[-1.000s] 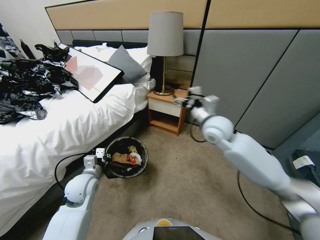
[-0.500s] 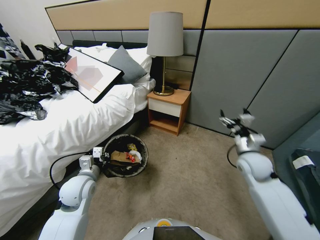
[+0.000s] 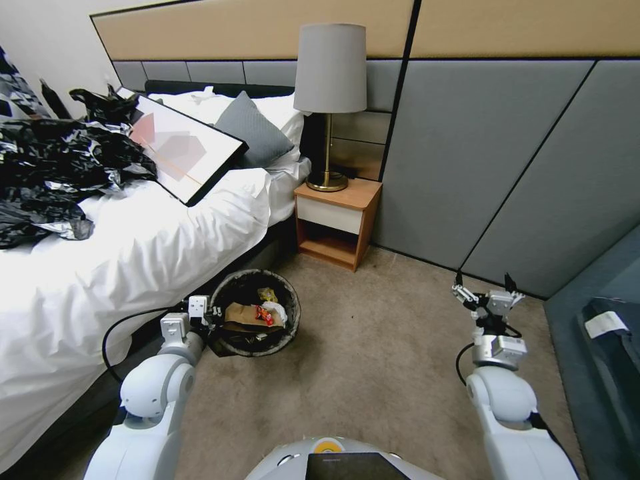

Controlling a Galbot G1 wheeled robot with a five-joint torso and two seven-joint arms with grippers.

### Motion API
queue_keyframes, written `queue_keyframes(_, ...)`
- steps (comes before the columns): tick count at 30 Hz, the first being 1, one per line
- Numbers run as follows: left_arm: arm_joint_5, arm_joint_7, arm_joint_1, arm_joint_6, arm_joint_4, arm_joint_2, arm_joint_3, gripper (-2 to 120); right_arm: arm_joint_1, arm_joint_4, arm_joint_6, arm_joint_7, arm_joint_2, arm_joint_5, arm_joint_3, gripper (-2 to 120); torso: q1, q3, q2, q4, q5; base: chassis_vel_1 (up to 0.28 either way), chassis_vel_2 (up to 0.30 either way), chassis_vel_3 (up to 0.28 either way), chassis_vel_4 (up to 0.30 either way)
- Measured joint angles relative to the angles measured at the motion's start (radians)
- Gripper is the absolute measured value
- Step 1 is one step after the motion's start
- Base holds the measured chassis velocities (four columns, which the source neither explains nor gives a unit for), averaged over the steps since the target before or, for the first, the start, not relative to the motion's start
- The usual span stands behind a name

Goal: Pick up the trash bin, then pick up the garbage from the floor and place it into the trash bin.

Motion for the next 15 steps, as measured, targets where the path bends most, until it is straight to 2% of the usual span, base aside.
queue_keyframes(15, -0.040, 0.000, -0.007, 0.002, -0.010, 0.015, -0.021, 0, 0.013, -0.034, 0.010, 0.008, 0.012, -0.019, -0.024, 100, 0.000, 0.000, 0.000, -0.0003, 0.0001, 0.000, 0.000, 0.000, 0.000)
